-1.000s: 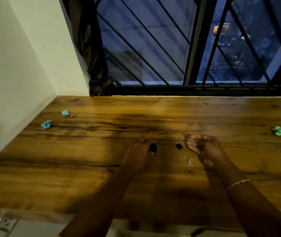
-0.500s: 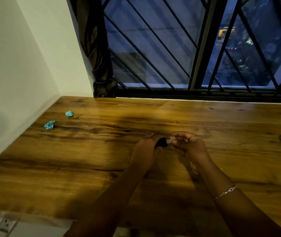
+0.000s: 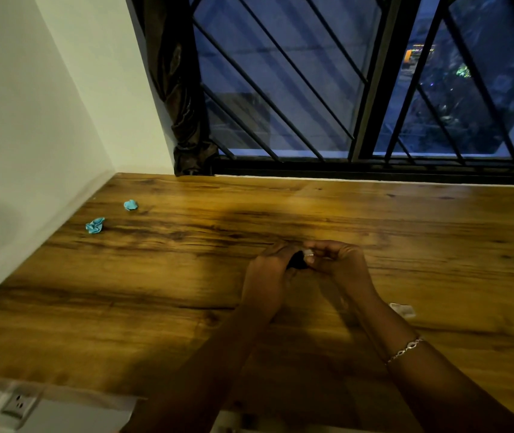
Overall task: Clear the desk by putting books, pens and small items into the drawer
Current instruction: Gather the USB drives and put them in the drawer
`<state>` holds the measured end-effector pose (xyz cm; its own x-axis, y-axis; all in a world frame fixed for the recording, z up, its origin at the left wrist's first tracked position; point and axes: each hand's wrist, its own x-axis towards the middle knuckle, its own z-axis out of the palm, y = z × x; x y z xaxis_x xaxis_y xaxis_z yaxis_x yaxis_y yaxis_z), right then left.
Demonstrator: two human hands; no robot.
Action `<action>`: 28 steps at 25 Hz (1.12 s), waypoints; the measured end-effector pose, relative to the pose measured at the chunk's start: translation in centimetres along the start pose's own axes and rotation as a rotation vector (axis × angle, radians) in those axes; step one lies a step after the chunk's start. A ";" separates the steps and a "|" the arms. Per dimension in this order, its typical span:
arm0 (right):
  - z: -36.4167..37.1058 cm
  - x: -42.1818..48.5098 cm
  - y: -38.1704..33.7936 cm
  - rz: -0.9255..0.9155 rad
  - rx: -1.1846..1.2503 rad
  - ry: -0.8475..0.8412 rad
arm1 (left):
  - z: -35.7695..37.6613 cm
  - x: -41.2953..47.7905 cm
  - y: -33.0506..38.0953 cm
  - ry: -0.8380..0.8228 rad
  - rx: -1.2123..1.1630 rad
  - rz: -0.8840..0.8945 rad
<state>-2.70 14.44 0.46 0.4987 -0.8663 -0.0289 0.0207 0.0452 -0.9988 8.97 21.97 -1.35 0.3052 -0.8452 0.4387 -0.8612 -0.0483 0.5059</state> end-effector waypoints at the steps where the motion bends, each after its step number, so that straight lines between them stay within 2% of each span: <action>1: 0.0 0.0 0.0 -0.010 -0.044 -0.007 | 0.0 -0.3 0.0 0.013 -0.002 -0.005; 5: -0.5 0.0 -0.1 -0.017 -0.166 -0.062 | 0.1 -1.3 0.0 0.036 -0.043 -0.019; 9: -0.7 0.1 -0.3 -0.052 -0.291 -0.073 | 0.3 -1.2 -0.1 0.062 0.057 0.059; 17: -1.1 0.1 -0.7 -0.052 -0.340 -0.114 | 0.7 -1.3 -0.3 0.114 0.143 0.179; 19: -1.3 0.1 -0.6 -0.058 -0.353 -0.123 | 0.5 -1.3 0.3 0.068 0.103 0.096; 22: -2.0 0.1 -0.3 -0.030 -0.352 -0.157 | 0.2 -0.9 1.5 -0.139 0.128 -0.115; 25: -2.6 0.3 -0.3 0.007 -0.365 -0.212 | 0.1 -0.8 1.9 -0.196 0.147 -0.114; 28: -4.3 1.0 -0.4 -0.012 -0.423 -0.171 | 0.2 -0.8 1.7 -0.202 0.121 -0.068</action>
<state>-5.96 11.41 0.70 0.6370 -0.7695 -0.0454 -0.3104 -0.2022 -0.9288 7.21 22.42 -1.01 0.2875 -0.9265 0.2428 -0.8874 -0.1622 0.4315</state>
